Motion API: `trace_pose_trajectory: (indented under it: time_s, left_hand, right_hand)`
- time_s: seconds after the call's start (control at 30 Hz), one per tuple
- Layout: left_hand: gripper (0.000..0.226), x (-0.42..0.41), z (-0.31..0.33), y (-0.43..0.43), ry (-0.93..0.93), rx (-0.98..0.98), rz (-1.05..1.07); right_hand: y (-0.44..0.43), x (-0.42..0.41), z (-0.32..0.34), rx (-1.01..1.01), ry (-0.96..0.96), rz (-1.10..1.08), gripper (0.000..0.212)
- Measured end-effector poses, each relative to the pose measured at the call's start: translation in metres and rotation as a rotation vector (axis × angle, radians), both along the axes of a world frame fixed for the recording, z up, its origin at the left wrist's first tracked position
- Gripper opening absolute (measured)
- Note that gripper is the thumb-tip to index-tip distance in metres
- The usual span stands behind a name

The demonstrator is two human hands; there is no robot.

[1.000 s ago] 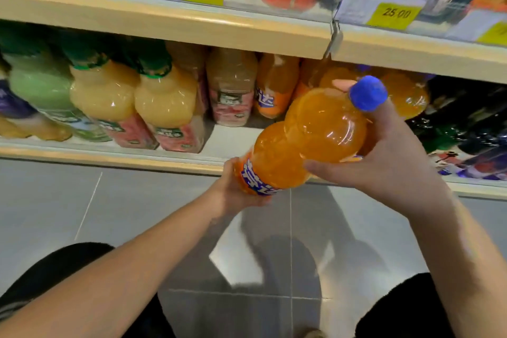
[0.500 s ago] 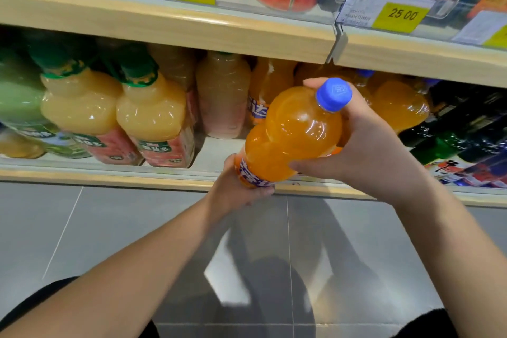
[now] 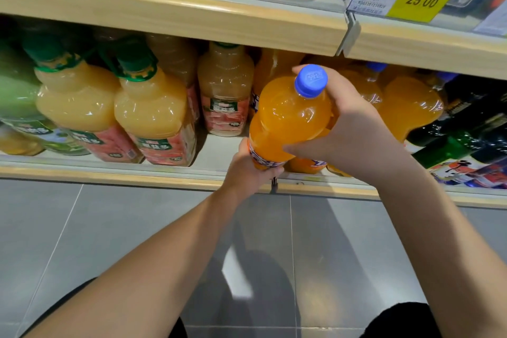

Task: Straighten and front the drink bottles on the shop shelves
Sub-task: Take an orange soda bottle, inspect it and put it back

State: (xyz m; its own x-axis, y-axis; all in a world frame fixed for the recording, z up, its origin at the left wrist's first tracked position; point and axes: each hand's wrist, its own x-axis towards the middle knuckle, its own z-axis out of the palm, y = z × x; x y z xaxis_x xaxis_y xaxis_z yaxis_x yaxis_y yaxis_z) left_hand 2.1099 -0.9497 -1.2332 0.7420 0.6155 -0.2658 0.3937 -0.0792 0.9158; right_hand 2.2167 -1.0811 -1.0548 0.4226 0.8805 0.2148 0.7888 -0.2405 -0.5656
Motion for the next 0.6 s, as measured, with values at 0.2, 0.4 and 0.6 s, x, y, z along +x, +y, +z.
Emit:
trace_pose_trajectory:
  time_s: [0.2, 0.4, 0.6]
  left_hand:
    - [0.087, 0.004, -0.009, 0.0, 0.035, 0.006, -0.019]
    - [0.09, 0.008, -0.013, 0.001, 0.05, -0.008, 0.0]
    - [0.096, 0.013, -0.015, 0.002, 0.078, 0.038, 0.027]
  right_hand:
    - [0.01, 0.001, -0.011, -0.027, 0.053, -0.029, 0.107]
    - [0.02, 0.001, -0.012, -0.105, 0.091, -0.055, 0.103]
    - [0.028, 0.0, -0.007, -0.154, 0.032, -0.145, 0.094]
